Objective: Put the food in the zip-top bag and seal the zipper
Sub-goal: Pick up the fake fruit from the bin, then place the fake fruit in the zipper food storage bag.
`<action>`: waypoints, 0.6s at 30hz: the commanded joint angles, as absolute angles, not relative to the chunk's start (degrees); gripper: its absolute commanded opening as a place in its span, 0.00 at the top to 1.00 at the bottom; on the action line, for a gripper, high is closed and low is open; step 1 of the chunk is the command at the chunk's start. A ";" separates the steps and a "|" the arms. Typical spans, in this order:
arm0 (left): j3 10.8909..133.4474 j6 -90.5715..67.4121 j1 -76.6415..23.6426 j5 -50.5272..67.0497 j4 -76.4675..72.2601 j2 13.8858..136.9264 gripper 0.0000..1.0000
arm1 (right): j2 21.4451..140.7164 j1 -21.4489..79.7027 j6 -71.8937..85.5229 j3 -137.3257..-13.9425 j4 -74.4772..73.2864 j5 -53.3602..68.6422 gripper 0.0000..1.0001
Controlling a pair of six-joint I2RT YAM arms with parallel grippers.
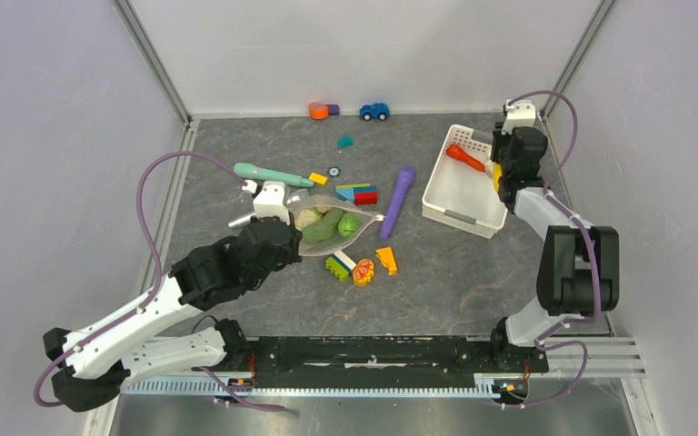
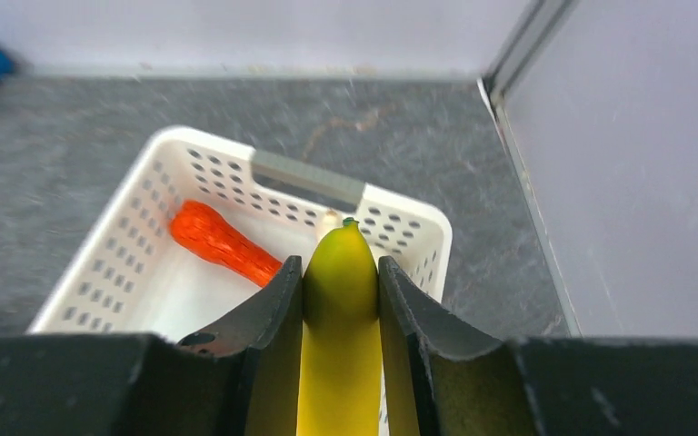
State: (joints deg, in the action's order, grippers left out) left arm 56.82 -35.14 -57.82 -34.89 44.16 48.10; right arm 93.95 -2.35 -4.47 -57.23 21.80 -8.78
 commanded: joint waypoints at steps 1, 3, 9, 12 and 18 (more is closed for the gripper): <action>57.13 -34.94 -57.56 -36.89 42.38 47.78 0.98 | 86.64 -1.04 -5.68 -53.36 30.97 2.54 0.99; 57.13 -34.89 -57.44 -36.91 42.37 47.79 0.98 | 83.78 0.49 -7.21 -51.58 32.99 6.94 0.99; 57.05 -35.15 -57.48 -36.84 42.36 47.85 0.98 | 73.01 7.40 -9.14 -46.42 38.61 21.51 0.99; 57.17 -35.11 -57.41 -36.35 42.36 47.97 0.98 | 67.73 9.74 -3.16 -42.64 47.01 31.31 0.99; 57.29 -35.18 -57.48 -35.70 42.34 48.07 0.98 | 64.09 16.44 17.87 -37.63 75.73 49.96 0.98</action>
State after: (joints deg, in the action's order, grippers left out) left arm 56.82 -35.14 -57.82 -35.00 44.18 48.12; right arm 65.17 12.97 2.59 -39.16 52.21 35.11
